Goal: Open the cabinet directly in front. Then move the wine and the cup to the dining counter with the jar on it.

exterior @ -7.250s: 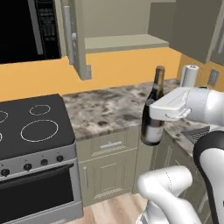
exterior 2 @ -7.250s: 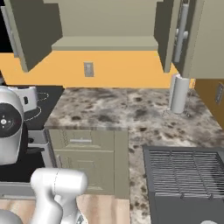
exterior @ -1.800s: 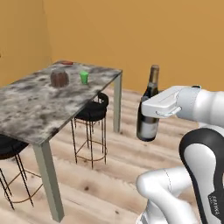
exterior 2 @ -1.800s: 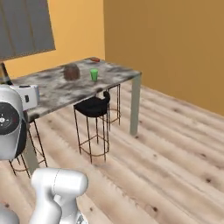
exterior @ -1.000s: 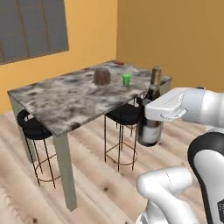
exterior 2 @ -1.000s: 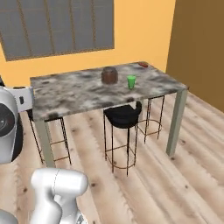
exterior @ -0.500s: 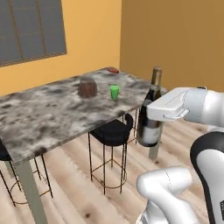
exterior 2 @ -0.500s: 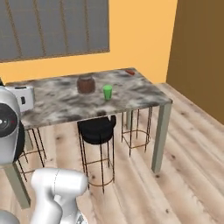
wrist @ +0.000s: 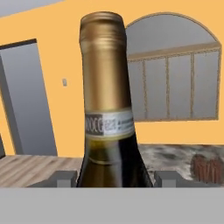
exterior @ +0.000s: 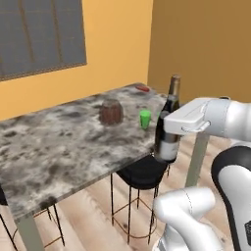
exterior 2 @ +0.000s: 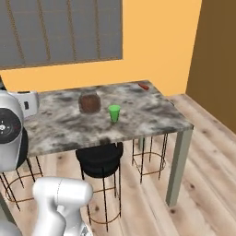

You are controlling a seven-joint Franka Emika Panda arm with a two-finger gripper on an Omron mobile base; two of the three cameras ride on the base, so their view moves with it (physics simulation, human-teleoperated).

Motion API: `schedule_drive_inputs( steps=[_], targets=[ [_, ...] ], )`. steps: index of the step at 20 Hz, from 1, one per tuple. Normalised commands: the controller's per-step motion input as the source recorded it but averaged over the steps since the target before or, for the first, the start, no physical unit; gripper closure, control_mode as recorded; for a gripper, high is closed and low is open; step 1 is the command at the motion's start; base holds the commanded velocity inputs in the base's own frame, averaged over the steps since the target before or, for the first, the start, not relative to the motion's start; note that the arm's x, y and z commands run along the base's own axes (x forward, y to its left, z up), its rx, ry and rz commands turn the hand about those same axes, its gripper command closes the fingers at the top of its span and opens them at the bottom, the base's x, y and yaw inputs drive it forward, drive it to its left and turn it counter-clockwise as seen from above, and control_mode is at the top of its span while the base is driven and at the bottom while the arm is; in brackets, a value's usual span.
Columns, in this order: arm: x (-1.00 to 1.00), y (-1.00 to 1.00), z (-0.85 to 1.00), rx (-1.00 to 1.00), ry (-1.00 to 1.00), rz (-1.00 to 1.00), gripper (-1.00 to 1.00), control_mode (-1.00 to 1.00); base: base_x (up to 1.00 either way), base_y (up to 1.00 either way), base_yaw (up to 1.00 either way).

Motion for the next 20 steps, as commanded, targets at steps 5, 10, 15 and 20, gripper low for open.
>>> schedule_drive_inputs(
  steps=[5, 10, 15, 20],
  targets=[
    [0.0, 0.0, 0.0, 0.0, 0.0, 0.0, 1.0, 1.0, 0.25, 0.0, 0.43],
    [0.0, 0.0, 0.0, 0.0, 0.0, 0.0, 1.0, 1.0, 0.0, 0.0, 0.14],
    [0.0, 0.0, 0.0, 0.0, 0.0, 0.0, 1.0, 1.0, 0.54, -0.32, 0.02],
    [0.0, 0.0, 0.0, 0.0, 0.0, 0.0, 1.0, 1.0, 0.69, -0.46, 0.07]
  ],
)
